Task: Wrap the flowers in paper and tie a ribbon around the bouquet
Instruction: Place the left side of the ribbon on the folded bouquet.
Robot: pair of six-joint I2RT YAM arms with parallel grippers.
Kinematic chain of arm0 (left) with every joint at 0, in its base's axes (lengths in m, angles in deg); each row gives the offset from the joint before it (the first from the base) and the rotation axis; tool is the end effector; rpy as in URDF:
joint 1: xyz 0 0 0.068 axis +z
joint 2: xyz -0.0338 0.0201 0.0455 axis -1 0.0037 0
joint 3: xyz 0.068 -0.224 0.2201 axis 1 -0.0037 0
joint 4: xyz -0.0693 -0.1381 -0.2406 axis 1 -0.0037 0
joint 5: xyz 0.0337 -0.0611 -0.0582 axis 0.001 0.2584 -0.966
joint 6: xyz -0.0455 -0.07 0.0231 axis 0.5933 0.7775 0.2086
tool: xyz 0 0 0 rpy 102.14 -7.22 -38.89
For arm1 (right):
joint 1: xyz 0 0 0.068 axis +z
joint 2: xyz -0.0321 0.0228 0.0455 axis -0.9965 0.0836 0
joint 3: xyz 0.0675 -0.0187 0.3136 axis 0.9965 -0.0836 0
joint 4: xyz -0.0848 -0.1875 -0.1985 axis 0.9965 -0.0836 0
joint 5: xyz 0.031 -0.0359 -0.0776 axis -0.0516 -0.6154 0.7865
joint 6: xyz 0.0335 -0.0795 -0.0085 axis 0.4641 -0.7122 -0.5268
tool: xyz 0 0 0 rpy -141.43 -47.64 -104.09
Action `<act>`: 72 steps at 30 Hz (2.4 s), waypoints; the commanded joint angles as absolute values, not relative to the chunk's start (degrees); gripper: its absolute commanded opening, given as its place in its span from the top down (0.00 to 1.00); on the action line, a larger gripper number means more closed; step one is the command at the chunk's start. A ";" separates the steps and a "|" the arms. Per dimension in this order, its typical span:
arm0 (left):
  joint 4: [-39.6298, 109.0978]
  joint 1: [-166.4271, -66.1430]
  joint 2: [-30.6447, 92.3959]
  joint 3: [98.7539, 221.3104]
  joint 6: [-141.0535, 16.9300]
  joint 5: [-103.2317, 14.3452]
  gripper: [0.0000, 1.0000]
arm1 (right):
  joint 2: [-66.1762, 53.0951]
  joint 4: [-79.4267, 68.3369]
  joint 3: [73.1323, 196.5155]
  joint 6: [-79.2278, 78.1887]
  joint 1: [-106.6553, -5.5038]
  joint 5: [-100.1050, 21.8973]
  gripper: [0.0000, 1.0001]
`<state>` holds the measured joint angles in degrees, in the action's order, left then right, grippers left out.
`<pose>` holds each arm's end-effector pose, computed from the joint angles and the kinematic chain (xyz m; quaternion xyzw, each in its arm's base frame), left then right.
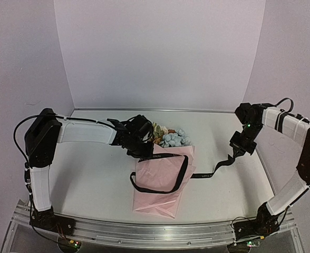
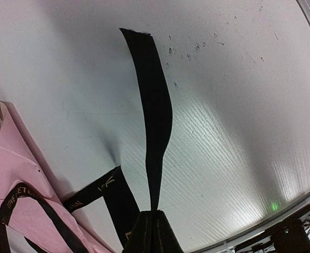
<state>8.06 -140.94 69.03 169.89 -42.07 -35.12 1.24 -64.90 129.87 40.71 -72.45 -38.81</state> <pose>0.3095 -0.3821 0.1857 0.1600 0.9431 -0.1860 0.2246 0.3108 0.0804 0.2529 0.2945 0.9479 0.1072 0.0568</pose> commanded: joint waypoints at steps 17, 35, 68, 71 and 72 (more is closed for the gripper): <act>6.66 -141.02 69.55 172.94 -41.46 -32.74 0.43 | 1.09 -66.00 132.47 39.78 -71.82 -38.45 1.00; 3.04 -142.29 72.31 176.16 -42.29 -30.23 0.81 | 1.27 -65.94 132.64 39.53 -71.63 -38.21 1.00; 14.68 -162.34 93.80 212.85 -71.96 -61.94 1.00 | 10.31 -68.61 151.34 37.18 -74.91 -51.54 1.00; 14.60 -162.25 99.71 218.73 -71.94 -58.45 1.00 | 11.07 -69.47 153.55 37.33 -74.99 -52.05 1.00; 15.68 -162.07 101.10 220.03 -71.40 -56.46 1.00 | 11.17 -69.56 153.80 37.62 -75.01 -52.27 1.00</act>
<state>14.57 -162.22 96.16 212.25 -69.84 -59.96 10.14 -67.46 150.06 37.51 -74.68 -50.63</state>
